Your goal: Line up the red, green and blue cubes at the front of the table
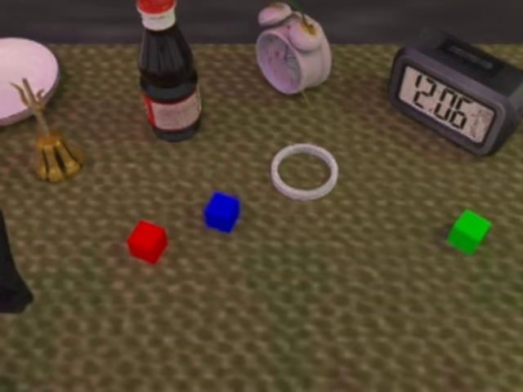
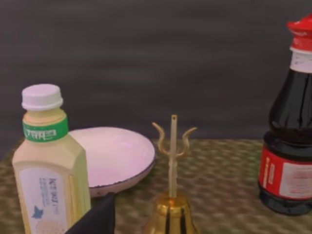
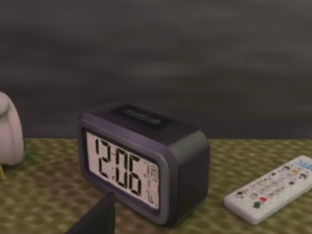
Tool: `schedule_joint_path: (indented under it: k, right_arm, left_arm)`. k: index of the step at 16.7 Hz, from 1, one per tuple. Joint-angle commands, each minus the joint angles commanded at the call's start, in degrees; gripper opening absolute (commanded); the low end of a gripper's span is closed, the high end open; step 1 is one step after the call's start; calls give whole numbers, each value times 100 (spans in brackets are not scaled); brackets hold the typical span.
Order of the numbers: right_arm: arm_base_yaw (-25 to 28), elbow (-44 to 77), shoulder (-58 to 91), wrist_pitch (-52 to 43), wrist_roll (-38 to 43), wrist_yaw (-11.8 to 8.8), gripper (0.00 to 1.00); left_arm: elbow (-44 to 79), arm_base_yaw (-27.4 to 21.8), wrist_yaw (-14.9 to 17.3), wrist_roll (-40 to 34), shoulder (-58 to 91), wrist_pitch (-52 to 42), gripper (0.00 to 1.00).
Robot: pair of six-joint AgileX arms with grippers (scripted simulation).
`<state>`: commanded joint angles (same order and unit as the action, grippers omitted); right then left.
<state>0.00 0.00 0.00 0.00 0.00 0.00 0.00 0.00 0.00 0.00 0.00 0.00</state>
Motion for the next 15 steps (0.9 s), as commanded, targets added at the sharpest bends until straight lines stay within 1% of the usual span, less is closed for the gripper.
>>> schedule_joint_path:
  k: [4, 7, 10, 15]
  right_arm:
    - [0, 0, 0, 0, 0, 0, 100]
    - [0, 0, 0, 0, 0, 0, 100]
    - [0, 0, 0, 0, 0, 0, 100]
    - [0, 0, 0, 0, 0, 0, 100]
  left_arm:
    - [168, -42, 5, 9, 175, -110, 100]
    - [808, -185, 6, 42, 893, -529, 100]
    - [1780, -391, -4, 93, 2152, -1180, 100]
    - [3749, -832, -13, 206, 5143, -2575, 100]
